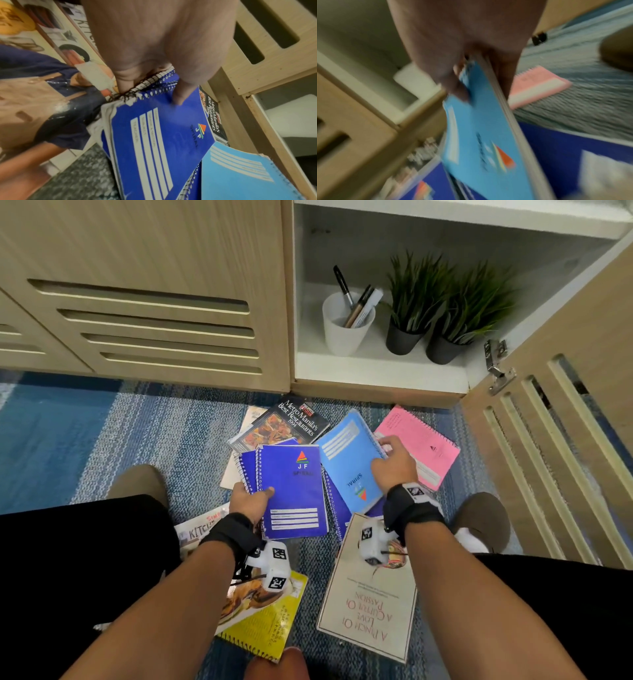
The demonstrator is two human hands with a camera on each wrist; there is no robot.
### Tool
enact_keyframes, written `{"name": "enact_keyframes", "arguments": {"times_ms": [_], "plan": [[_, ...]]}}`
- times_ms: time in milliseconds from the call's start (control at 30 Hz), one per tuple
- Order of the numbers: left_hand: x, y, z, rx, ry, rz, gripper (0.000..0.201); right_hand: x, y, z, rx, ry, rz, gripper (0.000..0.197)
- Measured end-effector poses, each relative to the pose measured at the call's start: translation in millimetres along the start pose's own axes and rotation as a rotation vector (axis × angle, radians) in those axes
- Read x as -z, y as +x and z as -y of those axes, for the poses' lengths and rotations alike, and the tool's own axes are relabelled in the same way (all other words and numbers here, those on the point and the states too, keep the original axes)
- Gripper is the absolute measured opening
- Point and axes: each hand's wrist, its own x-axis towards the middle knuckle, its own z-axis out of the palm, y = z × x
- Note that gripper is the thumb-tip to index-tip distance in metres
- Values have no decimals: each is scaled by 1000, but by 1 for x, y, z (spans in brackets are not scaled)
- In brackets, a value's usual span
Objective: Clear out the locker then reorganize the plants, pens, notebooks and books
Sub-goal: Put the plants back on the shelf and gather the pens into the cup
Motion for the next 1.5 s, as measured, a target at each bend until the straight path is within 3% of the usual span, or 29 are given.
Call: {"name": "enact_keyframes", "arguments": {"times_ms": [100, 167, 267, 400, 533, 600, 667, 767, 833, 900, 1000, 1100, 1200, 1300, 1400, 1433, 1500], "plan": [[-2, -2, -5, -26, 134, -47, 28, 12, 9, 35, 98, 41, 111, 50], [-3, -5, -8, -35, 196, -70, 34, 20, 8, 56, 188, 60, 49, 53], [-7, -8, -6, -18, 196, -72, 39, 31, 4, 85, 322, 113, -43, 42], [-8, -13, -6, 15, 167, -66, 36, 45, -8, 125, 430, 144, 141, 29], [-5, -11, -7, 21, 88, -64, 26, 42, -23, 155, 559, -139, 197, 22], [-7, -3, -5, 53, -17, -14, 46, 23, -31, 162, 601, -363, 287, 19], [-10, 43, 28, 110, -160, 43, 66, -4, -42, 160, 639, -512, 418, 20], [-11, 84, 62, 178, -367, 136, 74, -47, -54, 131, 730, -495, 469, 51], [-6, 44, 34, 205, -387, 209, 80, -67, -55, 106, 743, -428, 418, 78], [0, -3, -1, 122, -299, 210, 78, -77, -48, 80, 640, -311, 386, 80], [1, -18, -6, -41, -63, 143, 71, -72, -32, 40, 326, -191, 229, 59], [-2, -20, -4, -31, 95, 82, 66, -51, -18, -8, -30, -292, 69, 59], [-1, -17, -5, 1, 124, 72, 52, -36, -12, -48, -333, -344, 116, 70], [-1, -13, -6, 4, 134, 87, 46, -31, -10, -60, -443, -263, 153, 67], [-1, -11, -5, 19, 120, 73, 44, -27, -13, -52, -493, -12, 222, 18], [0, -9, -4, 29, 116, 73, 44, -27, -13, -49, -470, 4, 239, 12], [1, -9, -5, 45, 110, 70, 42, -25, -14, -40, -388, 20, 231, 18]]}}
